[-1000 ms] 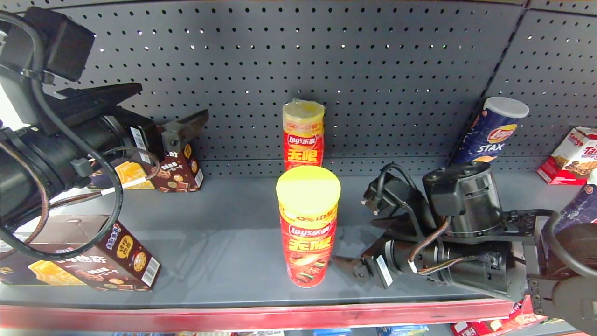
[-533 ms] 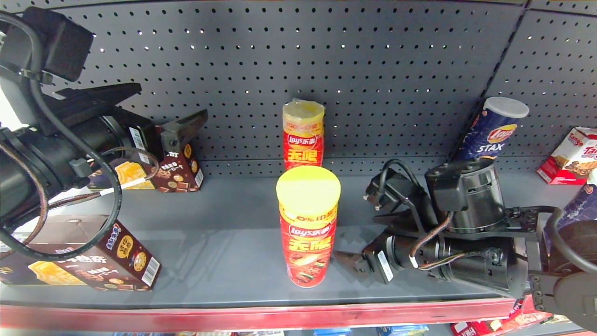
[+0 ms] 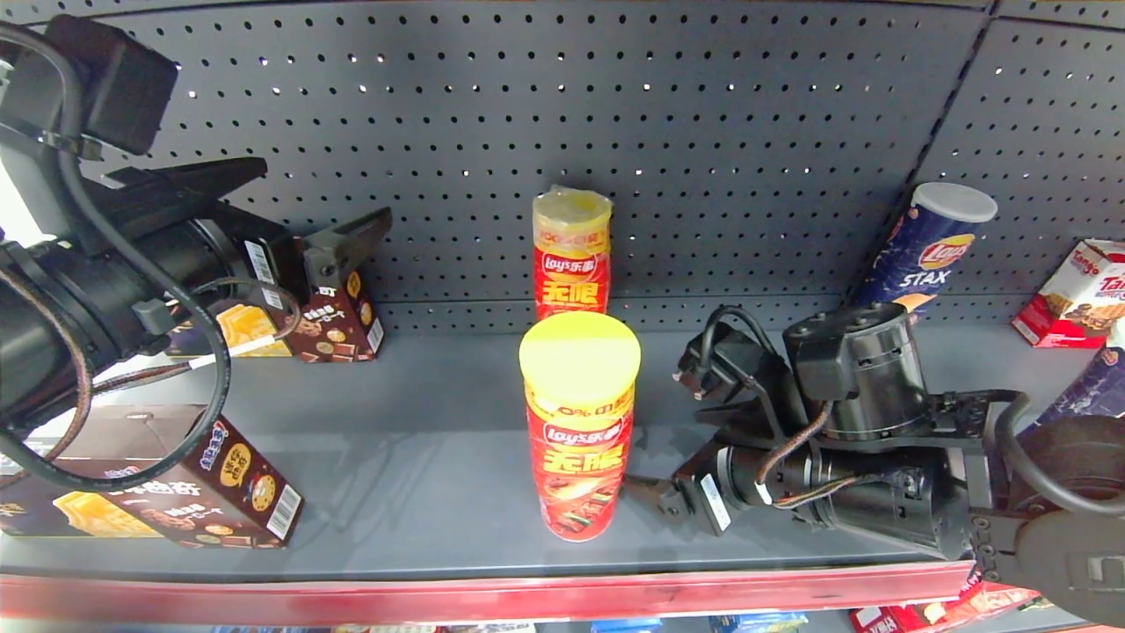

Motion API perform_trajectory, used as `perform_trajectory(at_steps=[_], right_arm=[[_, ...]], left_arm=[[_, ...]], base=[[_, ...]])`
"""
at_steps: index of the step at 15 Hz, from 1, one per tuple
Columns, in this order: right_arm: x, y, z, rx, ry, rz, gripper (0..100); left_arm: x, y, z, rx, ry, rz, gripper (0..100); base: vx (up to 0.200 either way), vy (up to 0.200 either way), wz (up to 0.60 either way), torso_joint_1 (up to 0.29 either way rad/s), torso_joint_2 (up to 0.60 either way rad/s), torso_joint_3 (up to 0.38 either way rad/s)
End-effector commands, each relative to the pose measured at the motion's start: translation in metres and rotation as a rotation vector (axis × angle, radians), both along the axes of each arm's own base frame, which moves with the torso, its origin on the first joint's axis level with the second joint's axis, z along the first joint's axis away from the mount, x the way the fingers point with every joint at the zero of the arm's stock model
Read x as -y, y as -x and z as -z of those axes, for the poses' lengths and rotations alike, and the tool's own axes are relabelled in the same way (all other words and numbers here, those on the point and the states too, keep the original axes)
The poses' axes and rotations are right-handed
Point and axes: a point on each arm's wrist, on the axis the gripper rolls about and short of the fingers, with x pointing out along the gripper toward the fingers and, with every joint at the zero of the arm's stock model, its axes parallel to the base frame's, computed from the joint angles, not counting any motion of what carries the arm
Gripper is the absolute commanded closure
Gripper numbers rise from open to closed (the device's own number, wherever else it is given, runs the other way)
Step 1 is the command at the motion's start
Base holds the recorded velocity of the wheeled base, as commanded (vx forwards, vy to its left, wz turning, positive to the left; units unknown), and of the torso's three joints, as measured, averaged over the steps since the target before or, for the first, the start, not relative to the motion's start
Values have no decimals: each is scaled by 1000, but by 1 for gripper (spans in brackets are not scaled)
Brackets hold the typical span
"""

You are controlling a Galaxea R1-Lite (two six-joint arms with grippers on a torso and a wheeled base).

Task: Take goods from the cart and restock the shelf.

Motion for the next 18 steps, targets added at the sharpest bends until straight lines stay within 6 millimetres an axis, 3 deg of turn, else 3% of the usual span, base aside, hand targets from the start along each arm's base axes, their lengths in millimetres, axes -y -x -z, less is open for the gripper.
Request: perform_trajectory(at_steps=[1,6,8,12,14,15,18], right_arm=[[-2,-2,3,-5,5,-1,0],[1,1,-2,12,-9,4,0],[8,3,-18,60,-56,18,0],[53,13,-87,272,-238,133,0],[63,16,-99,316,-274,153,0],[87,28,-121,410,-339,204,0],[113,50,-135,478,-377,248,0]], left_arm=[[0,-1,1,-2,0,0,0],[0,0,3,-11,-3,0,0],[-1,2,8,-25,-9,0,0],[-10,28,0,20,8,-1,0],[-12,33,-1,30,12,-3,0],[-14,39,-1,37,15,-9,0],[-18,49,-6,65,23,-6,0]], base=[[0,0,0,0,0,0],[0,0,0,0,0,0],[0,0,0,0,0,0],[0,0,0,0,0,0],[0,0,0,0,0,0],[0,0,0,0,0,0],[0,0,0,0,0,0]])
